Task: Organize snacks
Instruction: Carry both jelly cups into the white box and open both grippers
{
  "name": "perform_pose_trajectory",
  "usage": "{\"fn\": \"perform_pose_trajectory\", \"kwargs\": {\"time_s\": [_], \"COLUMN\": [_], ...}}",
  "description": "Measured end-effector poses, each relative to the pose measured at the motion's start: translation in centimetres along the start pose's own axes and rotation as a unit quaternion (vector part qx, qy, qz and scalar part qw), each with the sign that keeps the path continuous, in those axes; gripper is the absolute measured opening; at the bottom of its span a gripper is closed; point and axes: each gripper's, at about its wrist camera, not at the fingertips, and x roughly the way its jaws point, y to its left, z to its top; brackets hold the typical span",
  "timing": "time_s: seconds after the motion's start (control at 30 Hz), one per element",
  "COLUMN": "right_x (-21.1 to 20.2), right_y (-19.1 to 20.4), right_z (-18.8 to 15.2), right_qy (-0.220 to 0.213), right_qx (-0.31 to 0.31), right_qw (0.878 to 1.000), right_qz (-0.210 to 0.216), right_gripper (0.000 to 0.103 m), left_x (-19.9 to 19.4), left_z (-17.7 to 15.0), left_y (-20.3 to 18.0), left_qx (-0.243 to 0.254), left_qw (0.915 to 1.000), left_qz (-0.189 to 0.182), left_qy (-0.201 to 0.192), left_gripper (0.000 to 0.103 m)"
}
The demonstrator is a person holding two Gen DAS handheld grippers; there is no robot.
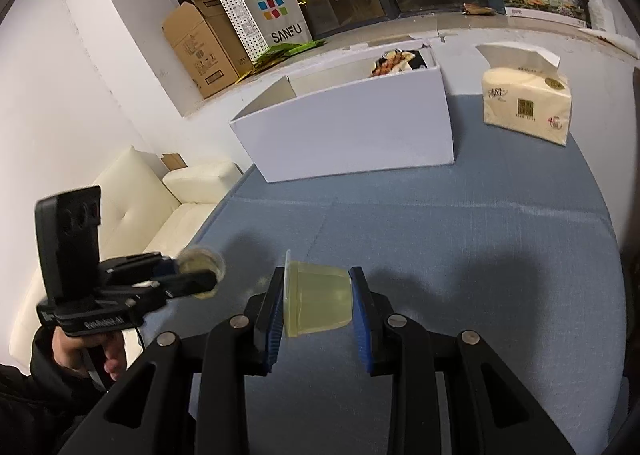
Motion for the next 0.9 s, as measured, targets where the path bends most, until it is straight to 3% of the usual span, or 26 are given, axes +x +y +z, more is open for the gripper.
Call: {"fn": "perform_pose_trajectory", "kwargs": {"time_s": [0.17, 0.33, 0.53, 0.67, 0.8, 0.87, 0.9], "right_x": [-0.7, 0.6, 6.9, 9.9, 12.7, 13.7, 13.8], "right_y": [1.3, 2.1, -0.9, -2.0, -2.2, -2.3, -2.5], "right_z": [4.2, 11.6, 21.3, 25.0, 26.5, 27.1, 27.4], "right_qy": [-0.026, -0.065, -0.066, -0.058, -0.036, -0.028, -0.031], "right_qx": [-0.021, -0.04, -0.006, -0.006, -0.016, -0.02, -0.017], "right_qw": [0.999, 0.997, 0.997, 0.996, 0.995, 0.995, 0.995], "right_qz": [0.009, 0.006, -0.034, -0.065, -0.088, -0.093, -0.093], "right_gripper": [0.032, 0.032, 0.032, 0.032, 0.032, 0.033, 0.039], "left_x": [-1.5, -0.4, 4.1, 7.2, 9.5, 10.2, 10.3], "left_z": [6.6, 14.0, 20.3, 22.5, 23.0, 22.7, 22.5], "left_y": [0.8, 3.5, 7.5, 10.0, 11.8, 12.4, 12.7], "left_qx": [0.025, 0.012, 0.002, -0.003, -0.016, -0.027, -0.034], "left_qw": [0.9975, 0.9929, 0.9935, 0.9936, 0.9934, 0.9945, 0.9941], "left_qz": [0.012, 0.024, 0.056, 0.075, 0.087, 0.084, 0.088], "left_qy": [-0.065, -0.116, -0.099, -0.084, -0.073, -0.056, -0.054], "left_gripper": [0.034, 0.034, 0.034, 0.034, 0.035, 0.064, 0.1]}}
